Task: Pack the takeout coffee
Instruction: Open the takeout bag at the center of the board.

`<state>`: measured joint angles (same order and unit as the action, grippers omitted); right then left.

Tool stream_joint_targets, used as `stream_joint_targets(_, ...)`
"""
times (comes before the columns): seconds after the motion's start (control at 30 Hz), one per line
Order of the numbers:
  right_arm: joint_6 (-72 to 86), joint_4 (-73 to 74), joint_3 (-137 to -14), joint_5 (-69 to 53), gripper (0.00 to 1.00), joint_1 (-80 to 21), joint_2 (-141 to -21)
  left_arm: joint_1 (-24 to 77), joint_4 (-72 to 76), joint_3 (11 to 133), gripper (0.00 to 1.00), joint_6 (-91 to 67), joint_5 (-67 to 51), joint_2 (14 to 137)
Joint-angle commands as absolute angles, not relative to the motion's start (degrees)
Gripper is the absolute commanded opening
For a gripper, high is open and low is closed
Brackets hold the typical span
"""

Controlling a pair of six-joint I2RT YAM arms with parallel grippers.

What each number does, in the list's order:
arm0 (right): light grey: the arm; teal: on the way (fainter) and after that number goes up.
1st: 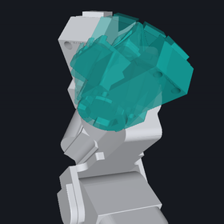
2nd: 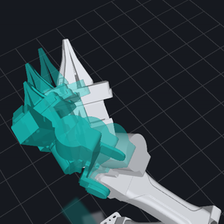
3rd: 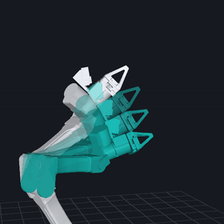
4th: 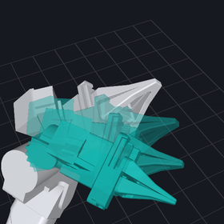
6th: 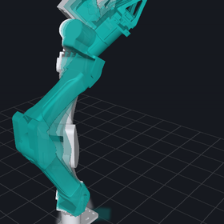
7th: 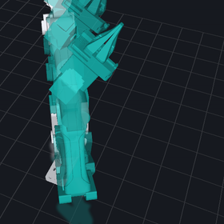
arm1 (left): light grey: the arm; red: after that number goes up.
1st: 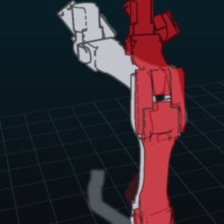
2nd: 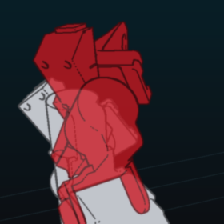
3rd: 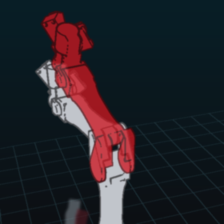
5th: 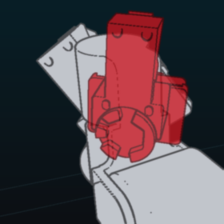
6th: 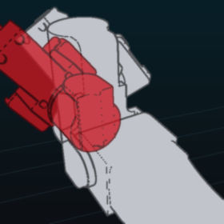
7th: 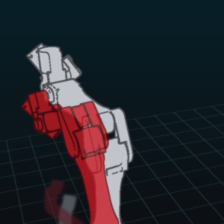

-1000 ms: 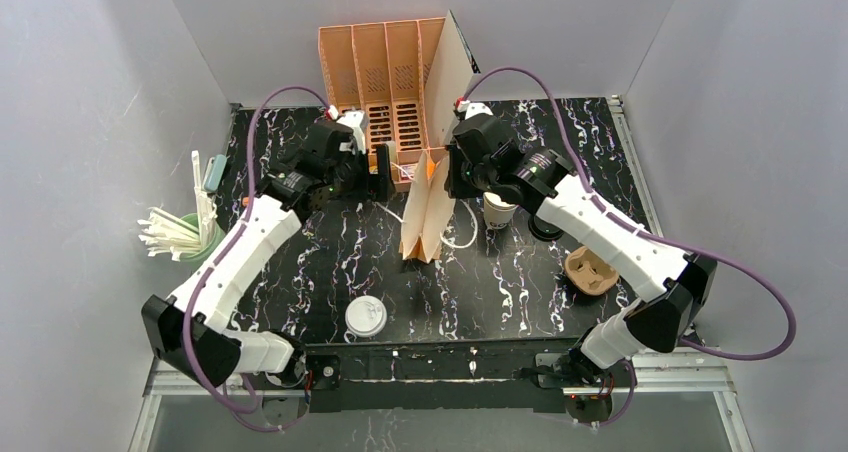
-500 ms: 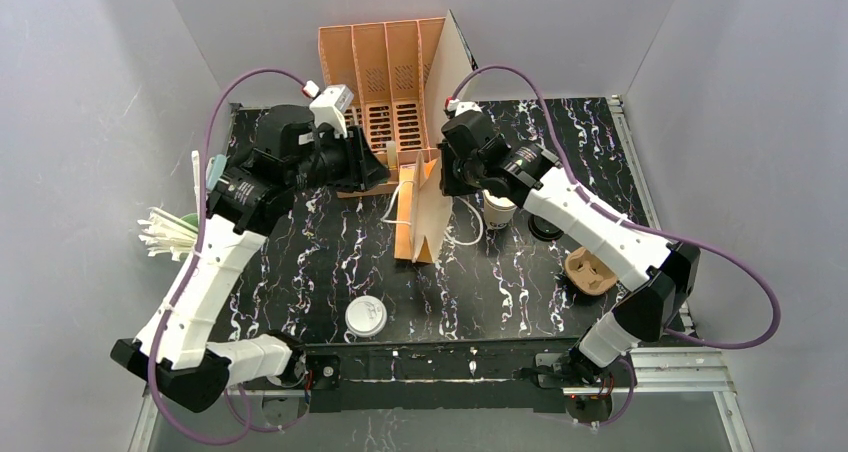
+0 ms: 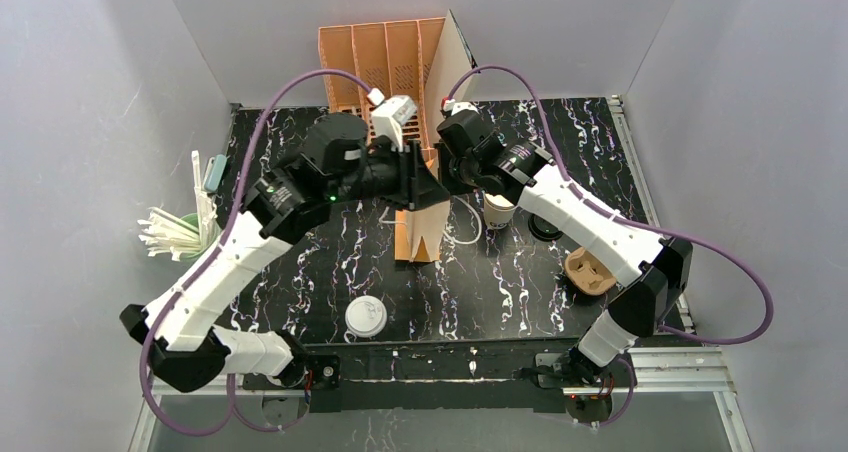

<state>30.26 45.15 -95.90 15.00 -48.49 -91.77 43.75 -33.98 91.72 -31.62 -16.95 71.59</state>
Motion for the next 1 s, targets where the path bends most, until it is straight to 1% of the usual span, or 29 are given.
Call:
stream_joint_targets(0.0, 31.02, 45.88, -99.05, 16.01, 0.01, -48.60, -92.10, 48.75, -38.08, 94.20, 0.26, -32.18, -4.79, 73.61)
stream_joint_targets(0.13, 31.11, 45.80, -98.88, 16.00, 0.01, -48.60, -91.81, 50.18, -40.65, 91.81, 0.27, -32.68, 5.81, 72.01)
stream_joint_targets(0.2, 31.07, 45.58, -98.79, 15.87, 0.01, -48.58, -91.61, 50.44, -41.01, 89.29, 0.30, -32.50, 8.45, 71.73)
stream_joint_targets(0.33, 30.86, 45.44, -98.86, 15.65, 0.01, -48.58, -91.41, 50.54, -40.35, 85.58, 0.40, -30.66, 10.50, 72.20)
stream_joint_targets(0.4, 30.83, 45.42, -98.81, 15.64, 0.01, -48.60, -91.28, 50.50, -40.66, 85.20, 0.43, -30.04, 11.40, 73.29)
stream_joint_targets(0.67, 30.76, 45.19, -97.92, 15.50, 0.01, -48.60, -90.88, 50.50, -42.16, 83.90, 0.45, -28.65, 19.79, 74.13)
stream_joint_targets(0.77, 30.68, 45.18, -97.83, 15.45, 0.01, -48.58, -90.88, 50.44, -42.23, 83.57, 0.45, -28.13, 20.80, 74.18)
stream_joint_targets(0.9, 30.67, 44.73, -97.51, 15.21, 0.01, -48.60, -90.73, 50.47, -41.74, 82.52, 0.54, -27.71, 22.19, 74.75)
stream_joint_targets(0.97, 30.63, 44.40, -97.22, 15.20, 0.01, -48.56, -90.47, 50.47, -42.17, 82.48, 0.56, -27.69, 23.11, 75.49)
